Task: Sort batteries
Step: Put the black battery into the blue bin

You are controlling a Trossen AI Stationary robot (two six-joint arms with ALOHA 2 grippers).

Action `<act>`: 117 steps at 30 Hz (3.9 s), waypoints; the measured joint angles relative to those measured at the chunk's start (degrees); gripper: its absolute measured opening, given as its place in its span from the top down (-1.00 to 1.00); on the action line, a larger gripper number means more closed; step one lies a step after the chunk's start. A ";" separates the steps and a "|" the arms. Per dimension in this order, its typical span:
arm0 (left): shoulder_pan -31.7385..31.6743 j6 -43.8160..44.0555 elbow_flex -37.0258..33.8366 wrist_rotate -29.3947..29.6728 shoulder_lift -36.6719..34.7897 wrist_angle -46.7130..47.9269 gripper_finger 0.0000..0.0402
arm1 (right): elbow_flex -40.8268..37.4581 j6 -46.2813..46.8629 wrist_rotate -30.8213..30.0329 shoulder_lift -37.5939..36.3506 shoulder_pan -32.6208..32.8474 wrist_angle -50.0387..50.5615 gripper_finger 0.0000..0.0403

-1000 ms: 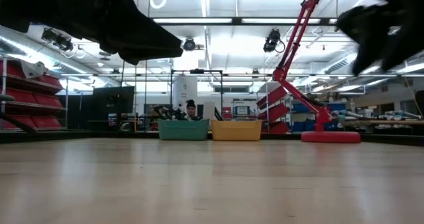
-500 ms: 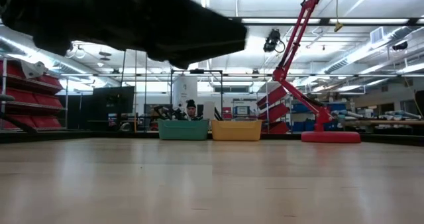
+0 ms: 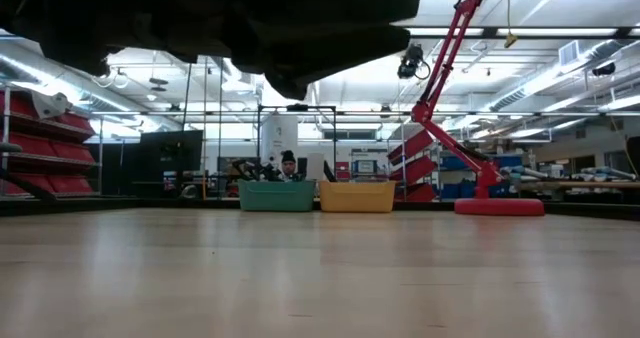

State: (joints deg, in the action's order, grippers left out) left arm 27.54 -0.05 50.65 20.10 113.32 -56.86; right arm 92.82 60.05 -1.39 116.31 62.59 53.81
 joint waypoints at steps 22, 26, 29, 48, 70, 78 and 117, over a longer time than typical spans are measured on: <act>0.56 0.34 -0.04 3.97 0.00 2.32 -0.04 | -2.78 0.51 1.41 4.55 4.44 5.26 0.17; 0.69 0.75 -0.04 4.02 0.00 2.66 -0.04 | -4.03 0.05 1.42 4.57 4.44 4.26 0.17; 0.75 2.14 -0.04 4.00 -0.02 2.83 -0.04 | -4.64 -0.11 1.42 4.57 4.44 3.66 0.18; 0.80 3.79 -0.07 6.01 -0.02 3.45 -0.04 | -8.39 1.70 -3.98 3.28 3.39 0.00 0.89; 1.13 -5.19 -0.09 3.07 -0.11 -8.11 -0.04 | -9.03 23.05 -62.08 -1.62 -8.28 10.06 0.83; -0.05 -5.49 -0.02 2.76 -0.11 -9.66 -0.04 | -11.42 22.28 -69.68 -1.62 -13.17 5.10 0.81; -3.46 -5.14 1.03 -2.12 -0.09 -11.76 0.67 | -11.76 -10.49 -71.02 -1.62 -17.38 -23.79 0.70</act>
State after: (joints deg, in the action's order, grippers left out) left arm 24.08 -5.19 51.68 17.98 113.23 -68.62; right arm 81.06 49.56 -72.40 114.69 45.21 30.01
